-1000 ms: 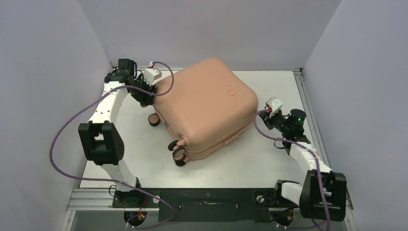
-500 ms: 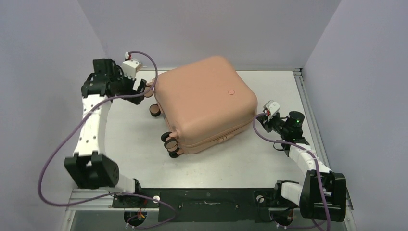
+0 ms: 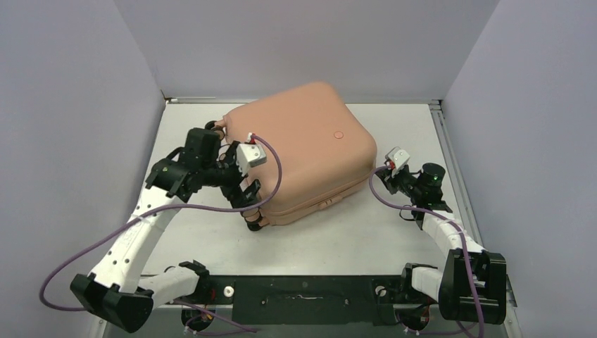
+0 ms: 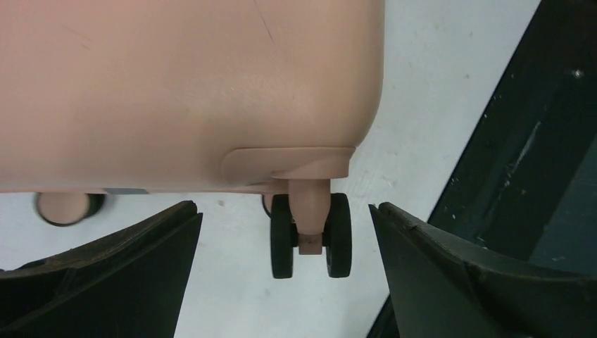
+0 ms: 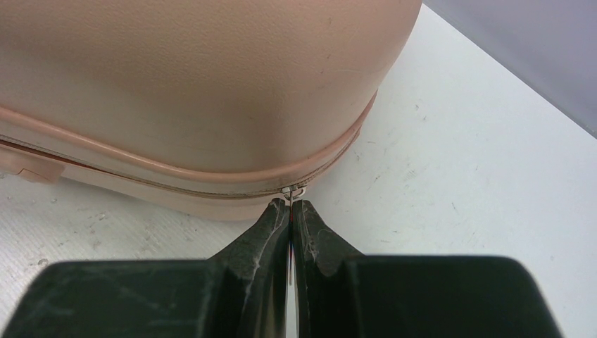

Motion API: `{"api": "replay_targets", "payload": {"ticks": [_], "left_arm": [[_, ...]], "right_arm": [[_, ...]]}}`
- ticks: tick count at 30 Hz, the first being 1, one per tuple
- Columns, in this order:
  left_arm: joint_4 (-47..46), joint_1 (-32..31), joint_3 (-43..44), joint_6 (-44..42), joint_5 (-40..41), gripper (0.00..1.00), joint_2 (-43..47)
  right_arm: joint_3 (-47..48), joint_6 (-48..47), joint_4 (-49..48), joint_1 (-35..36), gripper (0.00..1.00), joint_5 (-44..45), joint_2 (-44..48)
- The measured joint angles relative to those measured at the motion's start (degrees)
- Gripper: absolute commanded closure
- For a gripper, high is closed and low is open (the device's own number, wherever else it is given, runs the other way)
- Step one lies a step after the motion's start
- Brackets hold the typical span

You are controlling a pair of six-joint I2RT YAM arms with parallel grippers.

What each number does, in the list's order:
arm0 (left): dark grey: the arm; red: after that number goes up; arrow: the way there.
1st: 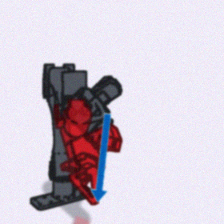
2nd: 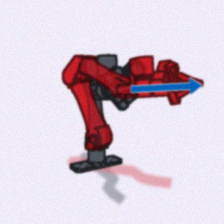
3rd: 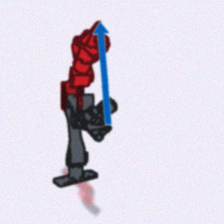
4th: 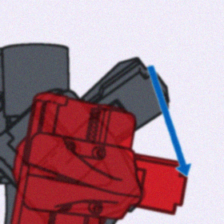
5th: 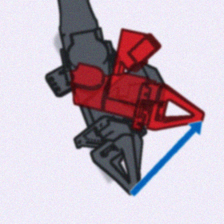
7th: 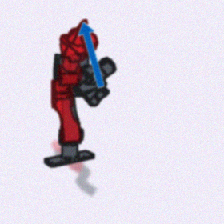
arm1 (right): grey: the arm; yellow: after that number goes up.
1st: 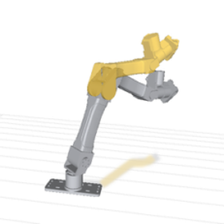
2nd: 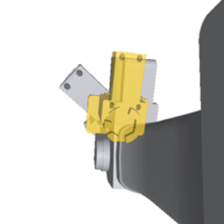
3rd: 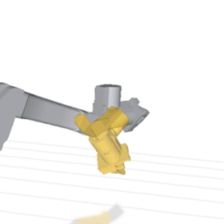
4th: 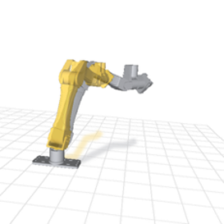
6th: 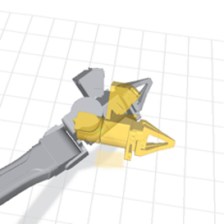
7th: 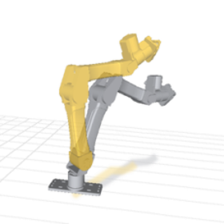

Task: Pack the luggage
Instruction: Zip the luggage at the center of the board.

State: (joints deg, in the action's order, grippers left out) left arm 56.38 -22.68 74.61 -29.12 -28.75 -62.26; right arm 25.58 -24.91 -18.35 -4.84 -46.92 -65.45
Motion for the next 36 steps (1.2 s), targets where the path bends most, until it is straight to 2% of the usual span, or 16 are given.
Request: {"api": "replay_targets", "payload": {"ticks": [3,10,16,17,21,23,27,29,31,32,36], "left_arm": [[2.3,-0.8,-3.8,0.6,0.3,0.04,-3.0],[4.1,-5.0,-4.4,1.7,0.9,0.04,-2.9],[3.5,-8.3,-7.6,2.3,6.3,0.00,-3.2],[3.4,-8.6,-8.2,2.5,7.9,0.03,-3.2],[1.7,-9.0,-10.7,3.1,14.3,0.22,-3.1],[0.6,-9.0,-11.9,3.3,16.5,0.37,-3.0],[-0.3,-9.2,-12.8,4.1,17.5,0.52,-3.0],[-0.4,-9.6,-12.9,4.5,17.0,0.69,-3.1],[-0.2,-9.6,-12.9,4.3,16.4,0.94,-3.1],[-0.3,-9.6,-12.9,4.6,16.4,1.00,-3.1],[-0.3,-9.6,-12.9,4.5,16.4,1.00,-3.2]], "right_arm": [[0.0,-0.1,0.0,0.0,0.95,0.1,0.0],[0.0,-0.2,0.0,0.1,0.95,0.4,0.0],[0.0,-0.2,0.0,0.1,0.95,0.6,-0.3],[0.0,-0.2,-0.2,0.1,0.95,0.6,-0.5],[0.0,-0.2,-0.3,0.1,0.95,0.6,-0.8],[0.0,-0.2,-0.3,0.1,0.95,0.7,-0.9],[0.0,-0.2,-0.4,0.1,0.95,0.7,-1.0],[0.0,-0.2,-0.4,0.1,0.95,0.7,-1.1],[0.0,-0.2,-0.5,0.1,0.95,0.9,-1.2],[0.0,-0.2,-0.5,0.1,0.95,1.0,-1.3],[0.0,-0.2,-0.9,0.1,0.95,1.8,-2.0]]}}
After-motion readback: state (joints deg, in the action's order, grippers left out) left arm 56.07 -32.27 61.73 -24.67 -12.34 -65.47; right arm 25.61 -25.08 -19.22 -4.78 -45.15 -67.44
